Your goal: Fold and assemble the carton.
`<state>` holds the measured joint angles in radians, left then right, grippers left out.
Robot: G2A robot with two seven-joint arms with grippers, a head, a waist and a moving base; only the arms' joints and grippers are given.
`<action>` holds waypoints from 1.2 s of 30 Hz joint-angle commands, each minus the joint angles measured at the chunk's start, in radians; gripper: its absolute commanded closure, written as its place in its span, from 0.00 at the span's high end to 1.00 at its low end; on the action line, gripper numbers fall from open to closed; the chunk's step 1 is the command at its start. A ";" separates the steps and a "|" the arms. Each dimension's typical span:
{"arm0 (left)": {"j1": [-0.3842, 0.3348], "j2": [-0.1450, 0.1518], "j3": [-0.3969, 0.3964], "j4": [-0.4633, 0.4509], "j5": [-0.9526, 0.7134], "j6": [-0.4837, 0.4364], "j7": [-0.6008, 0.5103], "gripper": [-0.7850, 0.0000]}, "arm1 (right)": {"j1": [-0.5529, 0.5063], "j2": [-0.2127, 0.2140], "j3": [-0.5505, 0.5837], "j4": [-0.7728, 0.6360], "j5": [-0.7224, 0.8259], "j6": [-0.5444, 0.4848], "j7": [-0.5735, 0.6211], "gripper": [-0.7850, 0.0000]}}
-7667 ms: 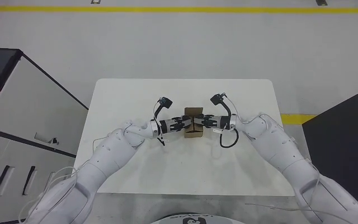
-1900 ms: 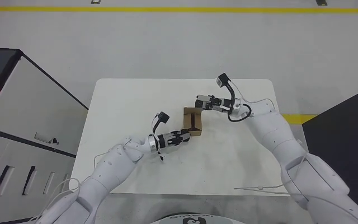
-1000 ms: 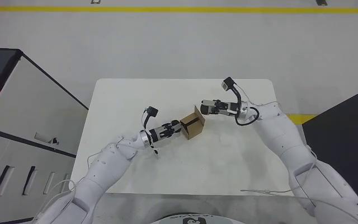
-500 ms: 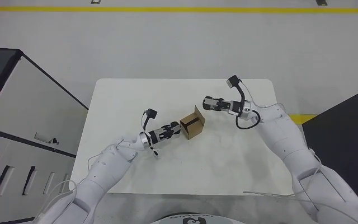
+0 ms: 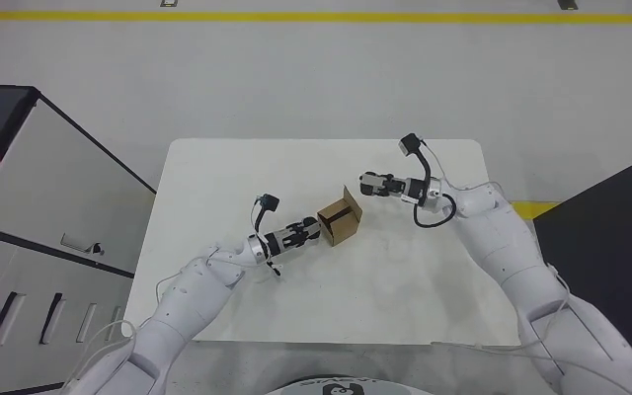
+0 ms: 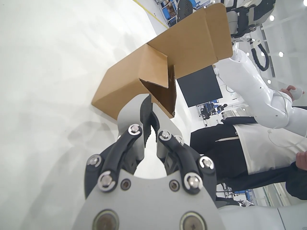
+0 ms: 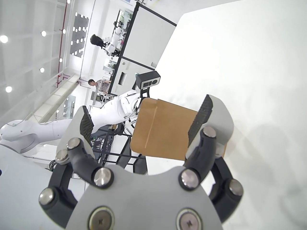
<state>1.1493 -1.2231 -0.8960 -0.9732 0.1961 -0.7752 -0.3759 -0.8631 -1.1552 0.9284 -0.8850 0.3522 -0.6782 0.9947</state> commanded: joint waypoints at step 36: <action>0.024 0.001 -0.011 -0.044 0.005 0.045 -0.008 0.00 | -0.010 0.018 0.030 -0.088 -0.048 0.140 0.084 0.82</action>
<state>1.1730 -1.2220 -0.9073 -1.0174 0.2008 -0.7304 -0.3842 -0.8783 -1.1371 0.9613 -0.9792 0.3101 -0.5407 1.0706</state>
